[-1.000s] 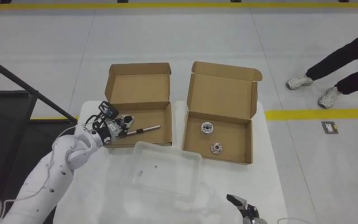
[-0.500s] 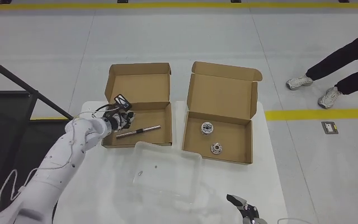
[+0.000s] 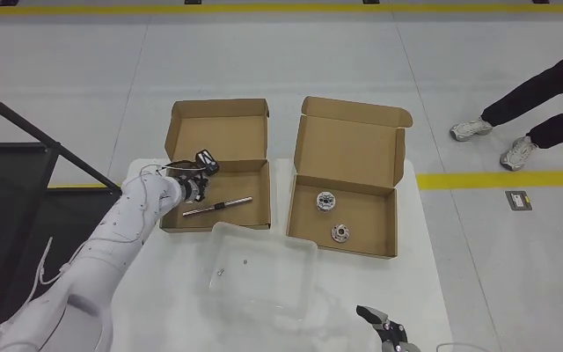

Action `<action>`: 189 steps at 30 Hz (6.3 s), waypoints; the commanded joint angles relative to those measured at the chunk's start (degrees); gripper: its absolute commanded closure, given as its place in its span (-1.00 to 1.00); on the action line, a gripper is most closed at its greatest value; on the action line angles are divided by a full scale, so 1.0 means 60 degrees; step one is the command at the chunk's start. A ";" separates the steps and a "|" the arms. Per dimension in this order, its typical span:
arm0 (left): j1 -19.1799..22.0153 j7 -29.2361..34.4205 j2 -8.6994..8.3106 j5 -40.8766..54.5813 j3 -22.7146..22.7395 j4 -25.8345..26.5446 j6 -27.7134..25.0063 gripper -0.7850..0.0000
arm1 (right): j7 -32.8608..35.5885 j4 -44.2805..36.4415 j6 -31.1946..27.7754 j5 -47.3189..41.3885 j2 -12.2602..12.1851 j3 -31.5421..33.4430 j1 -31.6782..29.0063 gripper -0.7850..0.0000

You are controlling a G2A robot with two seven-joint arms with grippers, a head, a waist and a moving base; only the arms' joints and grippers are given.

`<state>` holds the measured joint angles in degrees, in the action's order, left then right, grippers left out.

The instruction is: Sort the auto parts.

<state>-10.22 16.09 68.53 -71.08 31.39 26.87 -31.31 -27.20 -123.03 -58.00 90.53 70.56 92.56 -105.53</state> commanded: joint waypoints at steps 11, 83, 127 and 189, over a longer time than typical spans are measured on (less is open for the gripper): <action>0.0262 -0.0077 0.0648 -0.0017 -0.0179 -0.1235 -0.0137 0.44 | -0.0001 0.0000 0.0000 0.0000 0.0000 0.0000 0.0000 -1.00; -0.6971 0.6794 -0.3976 0.2682 0.4992 1.3384 -0.2687 -1.00 | -0.0001 0.0000 0.0000 0.0000 0.0000 0.0000 0.0000 -1.00; -0.6267 0.9964 -0.3185 0.2971 0.3090 1.3856 0.3522 -1.00 | -0.0001 0.0000 0.0000 0.0000 0.0000 0.0000 0.0000 -1.00; -0.5087 0.9623 -0.1821 0.2926 0.1650 0.9875 0.4566 -0.21 | -0.0001 0.0000 0.0000 0.0000 0.0000 0.0000 0.0000 -1.00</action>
<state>-40.80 73.85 57.50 -53.51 41.34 86.44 -3.88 -27.20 -123.03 -58.00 90.53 70.56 92.56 -105.53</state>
